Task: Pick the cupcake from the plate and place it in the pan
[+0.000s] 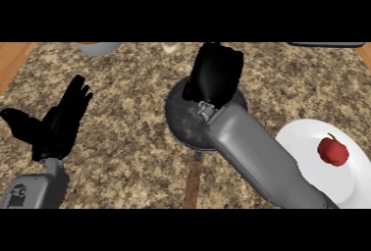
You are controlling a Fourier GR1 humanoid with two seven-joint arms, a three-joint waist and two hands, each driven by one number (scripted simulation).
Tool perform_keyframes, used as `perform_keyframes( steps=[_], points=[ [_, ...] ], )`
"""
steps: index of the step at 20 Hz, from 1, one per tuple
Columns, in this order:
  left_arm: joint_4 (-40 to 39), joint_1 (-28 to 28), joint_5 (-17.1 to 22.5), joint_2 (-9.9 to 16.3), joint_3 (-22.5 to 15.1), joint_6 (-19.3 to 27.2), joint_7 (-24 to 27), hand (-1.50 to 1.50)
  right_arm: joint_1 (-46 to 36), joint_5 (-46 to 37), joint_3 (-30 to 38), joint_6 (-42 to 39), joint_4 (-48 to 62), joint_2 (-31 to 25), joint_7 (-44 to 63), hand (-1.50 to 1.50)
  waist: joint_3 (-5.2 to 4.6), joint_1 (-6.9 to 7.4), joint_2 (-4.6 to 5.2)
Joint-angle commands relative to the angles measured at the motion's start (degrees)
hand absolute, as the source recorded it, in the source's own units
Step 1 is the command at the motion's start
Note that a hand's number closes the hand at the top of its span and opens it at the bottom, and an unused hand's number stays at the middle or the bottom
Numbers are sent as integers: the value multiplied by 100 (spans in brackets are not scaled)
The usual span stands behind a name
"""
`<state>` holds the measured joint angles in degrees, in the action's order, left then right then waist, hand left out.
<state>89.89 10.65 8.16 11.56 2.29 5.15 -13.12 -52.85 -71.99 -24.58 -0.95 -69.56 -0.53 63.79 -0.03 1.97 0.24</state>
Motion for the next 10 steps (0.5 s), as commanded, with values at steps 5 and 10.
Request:
perform_keyframes(
  steps=[5, 10],
  points=[
    [-130, 140, 4, -34, 101, 26, -64, 0, 915, 279, -268, 2011, 887, 51, -233, 150, 4, -111, 2],
    [173, 55, 45, 80, 95, -102, -209, 0, 560, 790, 321, 2422, 2106, 52, -274, 150, 6, -2, 24]
  ],
)
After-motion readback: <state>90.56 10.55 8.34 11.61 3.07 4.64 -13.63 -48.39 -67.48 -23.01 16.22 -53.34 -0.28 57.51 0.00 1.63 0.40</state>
